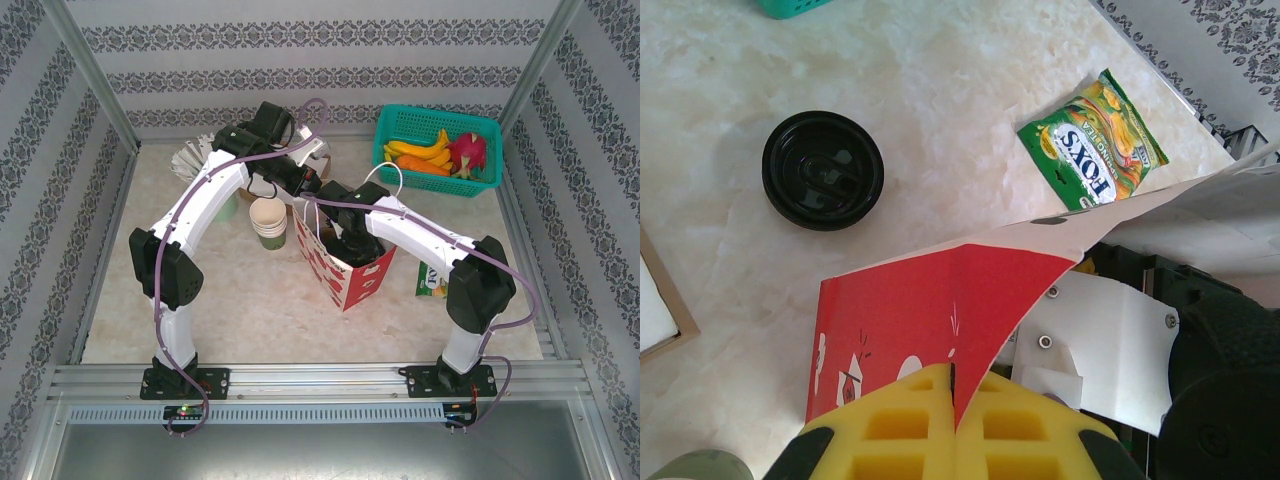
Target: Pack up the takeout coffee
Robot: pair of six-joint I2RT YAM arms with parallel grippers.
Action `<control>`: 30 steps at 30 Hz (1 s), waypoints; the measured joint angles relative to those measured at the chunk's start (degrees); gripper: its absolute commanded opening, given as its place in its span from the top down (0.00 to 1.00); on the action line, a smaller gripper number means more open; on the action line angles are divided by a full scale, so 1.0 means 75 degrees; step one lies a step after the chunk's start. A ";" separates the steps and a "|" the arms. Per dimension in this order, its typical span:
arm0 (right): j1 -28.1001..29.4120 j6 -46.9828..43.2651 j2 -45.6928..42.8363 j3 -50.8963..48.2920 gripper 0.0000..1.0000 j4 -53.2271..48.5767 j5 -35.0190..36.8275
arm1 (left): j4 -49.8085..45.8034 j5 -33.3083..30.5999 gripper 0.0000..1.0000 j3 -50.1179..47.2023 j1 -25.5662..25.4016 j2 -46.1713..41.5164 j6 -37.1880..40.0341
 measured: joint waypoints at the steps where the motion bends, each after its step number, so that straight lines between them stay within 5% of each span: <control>1: 0.0000 0.0000 0.0000 0.0000 0.29 -0.0006 0.0000 | 0.0000 0.0000 1.00 0.0000 0.0000 0.0000 0.0000; 30: 0.0000 -0.0003 0.0187 0.0006 0.29 -0.0195 -0.0041 | 0.0000 0.0000 1.00 0.0000 0.0000 0.0000 0.0000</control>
